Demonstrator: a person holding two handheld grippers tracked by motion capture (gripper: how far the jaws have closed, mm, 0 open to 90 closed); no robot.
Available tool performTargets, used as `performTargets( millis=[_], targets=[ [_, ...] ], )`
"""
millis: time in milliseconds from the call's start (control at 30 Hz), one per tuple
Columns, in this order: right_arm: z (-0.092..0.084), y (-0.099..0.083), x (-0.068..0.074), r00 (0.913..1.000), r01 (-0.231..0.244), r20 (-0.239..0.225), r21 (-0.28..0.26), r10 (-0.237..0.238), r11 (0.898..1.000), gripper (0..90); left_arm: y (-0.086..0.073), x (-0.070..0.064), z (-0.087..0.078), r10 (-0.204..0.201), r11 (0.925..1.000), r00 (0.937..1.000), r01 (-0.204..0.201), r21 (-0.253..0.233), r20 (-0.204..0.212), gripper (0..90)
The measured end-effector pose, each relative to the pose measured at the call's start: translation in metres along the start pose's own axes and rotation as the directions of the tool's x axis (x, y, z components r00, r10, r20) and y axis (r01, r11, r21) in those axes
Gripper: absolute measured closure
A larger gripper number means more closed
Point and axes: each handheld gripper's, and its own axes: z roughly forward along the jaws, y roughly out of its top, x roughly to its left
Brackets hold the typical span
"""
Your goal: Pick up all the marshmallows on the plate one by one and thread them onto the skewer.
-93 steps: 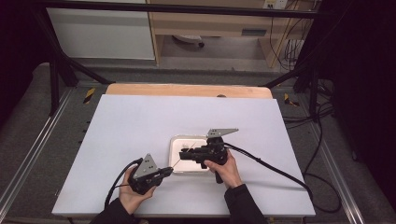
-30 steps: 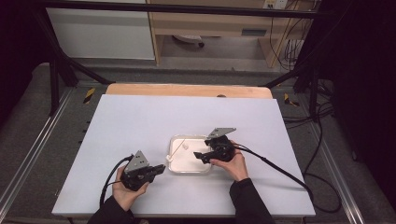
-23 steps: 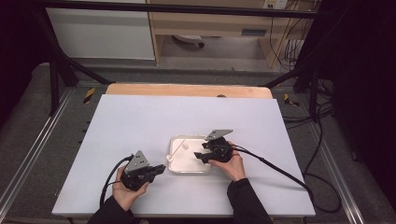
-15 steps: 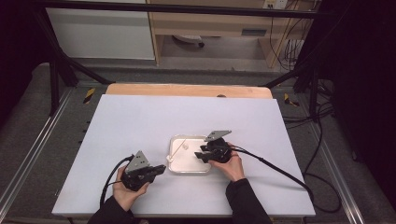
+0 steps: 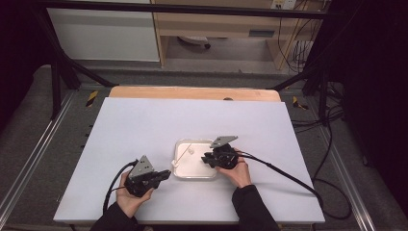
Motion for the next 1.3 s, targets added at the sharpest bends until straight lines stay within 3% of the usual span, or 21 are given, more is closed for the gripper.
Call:
performTargets(
  millis=[300, 500, 700, 900, 1033, 1133, 1300],
  targets=[
    [-0.018, 0.008, 0.001, 0.9994, -0.017, -0.031, -0.063, 0.015, 0.998, 76.9, 0.000, -0.001, 0.000, 0.002, 1.0000, 0.9999, -0.002, -0.007, 0.014, 88.8],
    [-0.042, 0.017, 0.004, 0.9953, -0.055, -0.086, -0.136, 0.044, 0.989, 77.0, 0.001, -0.003, 0.000, 0.009, 0.9999, 0.9997, -0.009, -0.015, 0.021, 88.8],
    [-0.064, 0.025, 0.006, 0.9872, -0.093, -0.147, -0.224, 0.060, 0.970, 77.1, 0.001, -0.004, 0.000, 0.012, 0.9998, 0.9998, -0.012, -0.015, 0.013, 88.8],
    [-0.080, 0.032, 0.005, 0.9752, -0.143, -0.205, -0.294, 0.084, 0.945, 77.4, 0.002, -0.006, 0.000, 0.021, 0.9996, 0.9996, -0.021, -0.021, 0.021, 88.8],
    [-0.086, 0.035, 0.004, 0.9652, -0.175, -0.243, -0.331, 0.096, 0.927, 77.4, 0.002, -0.007, 0.000, 0.027, 0.9993, 0.9993, -0.026, -0.027, 0.025, 88.8],
    [-0.088, 0.038, 0.004, 0.9602, -0.189, -0.261, -0.347, 0.099, 0.918, 77.3, 0.002, -0.008, 0.000, 0.032, 0.9990, 0.9991, -0.032, -0.031, 0.027, 88.8],
    [-0.086, 0.042, 0.004, 0.9448, -0.223, -0.309, -0.365, 0.109, 0.904, 77.3, 0.003, -0.009, 0.000, 0.041, 0.9986, 0.9985, -0.040, -0.035, 0.035, 88.8]
  ],
)
